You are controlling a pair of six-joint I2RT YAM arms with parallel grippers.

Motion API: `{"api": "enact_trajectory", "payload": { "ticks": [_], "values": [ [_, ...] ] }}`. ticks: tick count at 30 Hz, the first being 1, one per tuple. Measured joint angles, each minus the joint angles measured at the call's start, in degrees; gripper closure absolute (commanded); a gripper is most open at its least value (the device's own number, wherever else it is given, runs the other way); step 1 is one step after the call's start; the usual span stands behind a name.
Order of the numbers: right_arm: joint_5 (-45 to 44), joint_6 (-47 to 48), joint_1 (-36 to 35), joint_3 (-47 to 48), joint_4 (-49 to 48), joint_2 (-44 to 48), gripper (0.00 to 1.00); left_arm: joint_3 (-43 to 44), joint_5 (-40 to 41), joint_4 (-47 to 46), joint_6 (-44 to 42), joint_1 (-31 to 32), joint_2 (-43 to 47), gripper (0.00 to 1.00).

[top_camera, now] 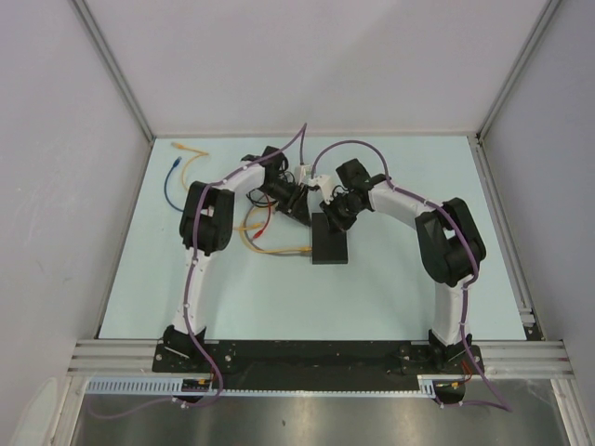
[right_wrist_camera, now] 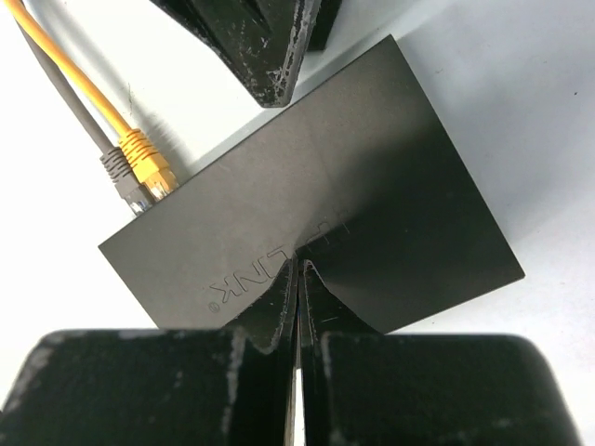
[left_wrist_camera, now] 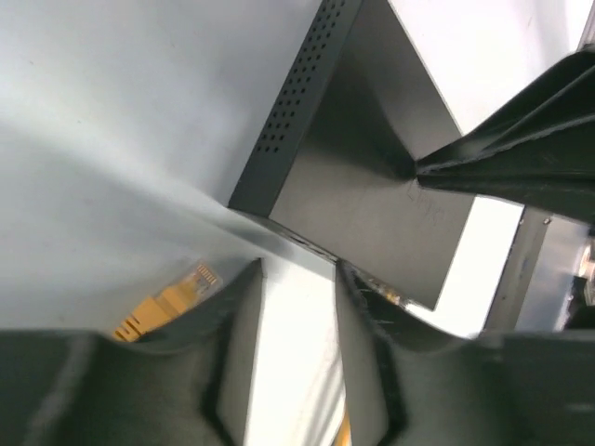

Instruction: Pull the plug from the switch port

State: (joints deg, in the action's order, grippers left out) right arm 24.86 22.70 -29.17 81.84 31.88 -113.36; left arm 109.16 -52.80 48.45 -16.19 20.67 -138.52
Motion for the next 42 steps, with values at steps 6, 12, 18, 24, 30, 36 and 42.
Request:
{"api": "enact_trajectory", "payload": {
  "ticks": [6,12,18,24,30,36,42],
  "values": [
    [0.26,-0.02,-0.13,-0.02,0.04,0.0,1.0,-2.86,-0.13,-0.44,-0.22,-1.09,2.51,0.49],
    [0.68,0.04,-0.11,-0.13,0.07,-0.04,1.0,-4.04,-3.06,6.03,-4.5,-2.56,3.08,0.49],
    [2.51,-0.13,0.81,-0.24,0.0,-0.33,1.0,-6.47,-6.36,9.22,-5.88,-2.43,2.25,0.5],
    [3.48,-0.22,1.22,-0.24,0.0,-0.48,1.0,-6.47,-10.29,9.77,-5.75,-2.05,0.5,0.53],
    [3.48,-0.24,1.27,-0.31,-0.09,-0.48,1.0,-5.05,-13.05,12.41,-5.97,-1.27,-2.16,0.59],
    [3.45,-0.63,1.29,-0.39,-0.26,-0.48,1.0,-3.23,-13.97,15.3,-7.41,-0.28,-3.89,0.62],
    [3.45,-1.27,1.4,-0.42,-0.35,-0.5,1.0,-2.51,-14.29,17.09,-8.48,0.48,-4.72,0.63]
  ]
}}
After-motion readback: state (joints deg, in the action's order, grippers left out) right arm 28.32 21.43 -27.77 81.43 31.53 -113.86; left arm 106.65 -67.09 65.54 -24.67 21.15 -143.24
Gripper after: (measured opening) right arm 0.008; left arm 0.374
